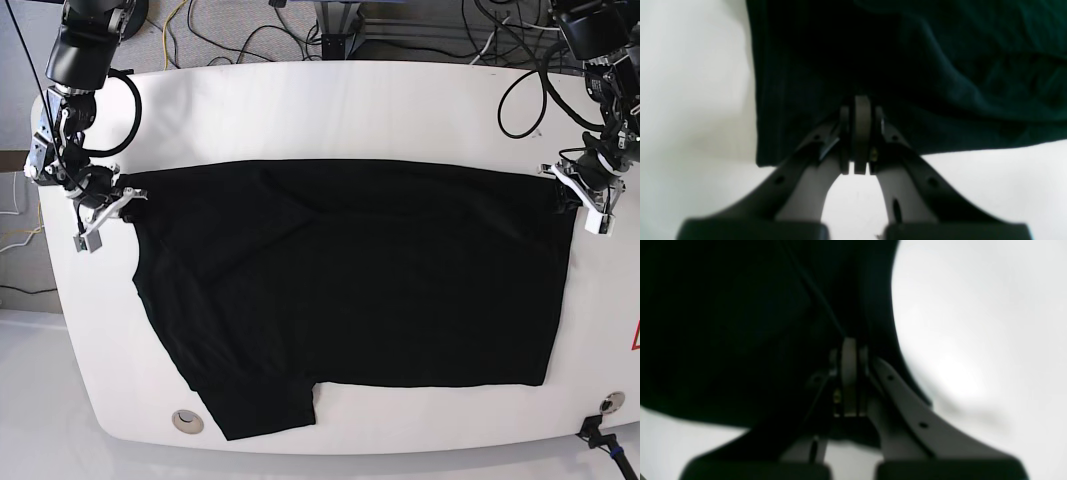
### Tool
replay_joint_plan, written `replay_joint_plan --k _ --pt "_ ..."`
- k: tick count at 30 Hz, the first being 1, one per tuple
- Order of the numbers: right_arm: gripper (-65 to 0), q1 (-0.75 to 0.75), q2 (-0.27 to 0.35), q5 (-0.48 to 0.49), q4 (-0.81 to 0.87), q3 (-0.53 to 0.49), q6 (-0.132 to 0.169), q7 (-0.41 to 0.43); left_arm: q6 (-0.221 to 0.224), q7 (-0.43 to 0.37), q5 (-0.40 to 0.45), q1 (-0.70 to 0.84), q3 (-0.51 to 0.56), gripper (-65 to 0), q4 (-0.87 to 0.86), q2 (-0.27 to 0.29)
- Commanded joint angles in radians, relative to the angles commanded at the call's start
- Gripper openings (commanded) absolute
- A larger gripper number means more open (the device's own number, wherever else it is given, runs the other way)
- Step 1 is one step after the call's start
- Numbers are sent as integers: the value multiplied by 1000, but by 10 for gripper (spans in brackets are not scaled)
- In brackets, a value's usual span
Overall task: Fold the T-shirt properly
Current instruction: 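Lower the shirt and open the left gripper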
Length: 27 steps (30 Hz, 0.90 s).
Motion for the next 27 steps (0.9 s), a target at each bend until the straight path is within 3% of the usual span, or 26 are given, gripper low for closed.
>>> replay_joint_plan --k 8,17,18,23,25,27 --pt "-650 -167 9 8 17 1 6 9 -3 38 2 70 4 -650 6 -2" --pt "-650 -363 12 21 151 68 34 28 -3 22 -3 289 -7 -650 116 -5" --pt "-650 -314 12 82 146 62 42 107 4 4 -4 243 -4 -650 108 -2" --pt "-650 -311 11 82 144 64 46 111 20 9 -9 228 -60 -650 126 2" --pt "-650 -310 12 87 142 64 48 112 22 -2 -43 223 -86 -612 130 5" --pt "-650 -309 14 86 140 63 51 114 31 -30 -79 220 -89 -502 138 9"
